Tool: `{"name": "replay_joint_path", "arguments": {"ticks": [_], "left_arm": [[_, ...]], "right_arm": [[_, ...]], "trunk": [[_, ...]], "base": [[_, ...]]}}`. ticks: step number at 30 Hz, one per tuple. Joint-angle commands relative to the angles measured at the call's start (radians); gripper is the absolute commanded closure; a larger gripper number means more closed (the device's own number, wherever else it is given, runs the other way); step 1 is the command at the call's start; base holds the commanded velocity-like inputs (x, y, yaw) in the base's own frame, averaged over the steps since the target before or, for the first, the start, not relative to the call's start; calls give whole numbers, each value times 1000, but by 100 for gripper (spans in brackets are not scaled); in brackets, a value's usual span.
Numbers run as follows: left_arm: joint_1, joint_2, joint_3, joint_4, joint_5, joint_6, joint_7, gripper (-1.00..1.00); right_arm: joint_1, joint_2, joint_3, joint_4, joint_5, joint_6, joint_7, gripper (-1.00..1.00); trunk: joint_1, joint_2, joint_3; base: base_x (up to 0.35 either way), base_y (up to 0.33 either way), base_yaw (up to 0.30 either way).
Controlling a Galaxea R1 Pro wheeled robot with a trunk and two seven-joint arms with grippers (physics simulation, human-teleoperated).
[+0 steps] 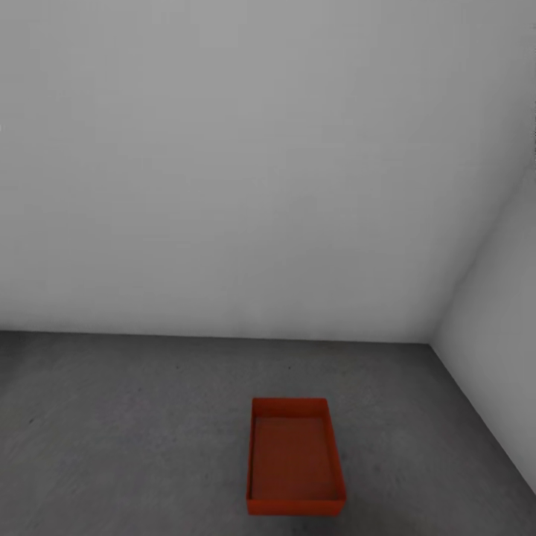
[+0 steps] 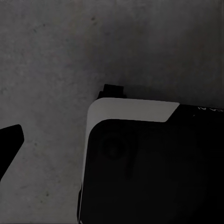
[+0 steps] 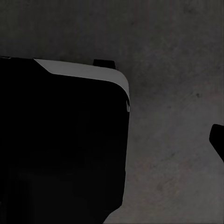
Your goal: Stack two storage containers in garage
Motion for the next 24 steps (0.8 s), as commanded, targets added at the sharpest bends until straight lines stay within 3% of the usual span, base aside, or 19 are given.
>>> {"name": "replay_joint_path", "arguments": {"ticks": [1,24], "left_arm": [[-1,0,4,1,8,-2,0,-100],[-1,0,4,1,8,-2,0,-100]], "right_arm": [[0,1,8,2,-9,-3,-1,-100],[0,1,8,2,-10,-3,-1,-100]], "trunk": [[0,-1,1],[0,-1,37]], "base": [[0,0,0],[0,0,-43]]}}
